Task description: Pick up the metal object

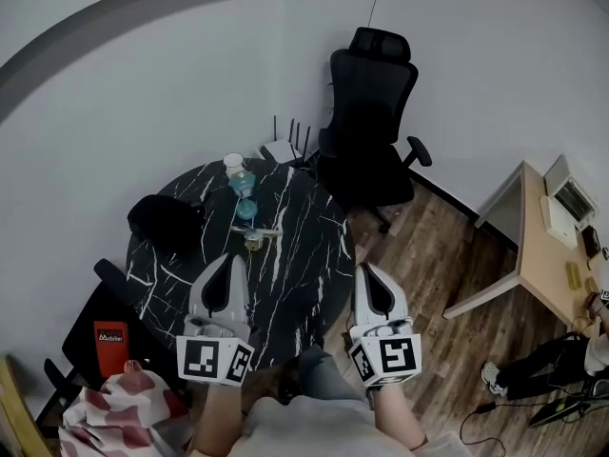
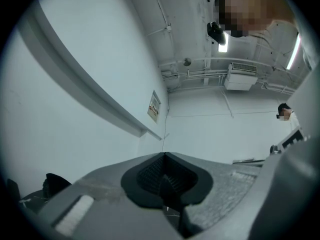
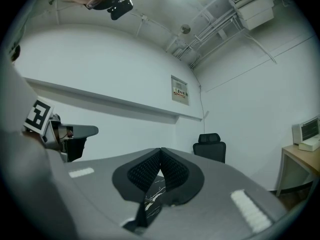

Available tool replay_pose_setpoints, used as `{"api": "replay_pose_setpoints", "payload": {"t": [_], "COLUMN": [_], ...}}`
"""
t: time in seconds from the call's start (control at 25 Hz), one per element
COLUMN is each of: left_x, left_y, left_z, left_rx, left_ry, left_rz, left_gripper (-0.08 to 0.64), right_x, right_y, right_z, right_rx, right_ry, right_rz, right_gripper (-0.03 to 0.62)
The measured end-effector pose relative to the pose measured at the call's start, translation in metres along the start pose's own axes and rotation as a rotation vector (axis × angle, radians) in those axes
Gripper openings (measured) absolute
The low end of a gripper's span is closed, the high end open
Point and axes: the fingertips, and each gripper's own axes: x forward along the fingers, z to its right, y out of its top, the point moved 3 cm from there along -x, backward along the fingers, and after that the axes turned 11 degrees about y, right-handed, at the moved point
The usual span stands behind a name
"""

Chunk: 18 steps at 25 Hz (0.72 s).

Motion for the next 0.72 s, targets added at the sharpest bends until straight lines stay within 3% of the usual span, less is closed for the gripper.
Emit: {"api": "replay_pose_setpoints", "payload": {"t": [0.72], "left_x": [0.093], "left_y": [-0.020], "left_z": [-0.041], "left_rx": [-0.016], "left_ry": [0.084], "left_rz": [-0.015], "left_gripper": [0.005], "right_x": [0.115], "right_y": [-0.005], "right_z": [0.037], "right_rx": [-0.001], "right_ry": [0.087], "right_rz": [-0.010], "right_gripper": [0.002]}}
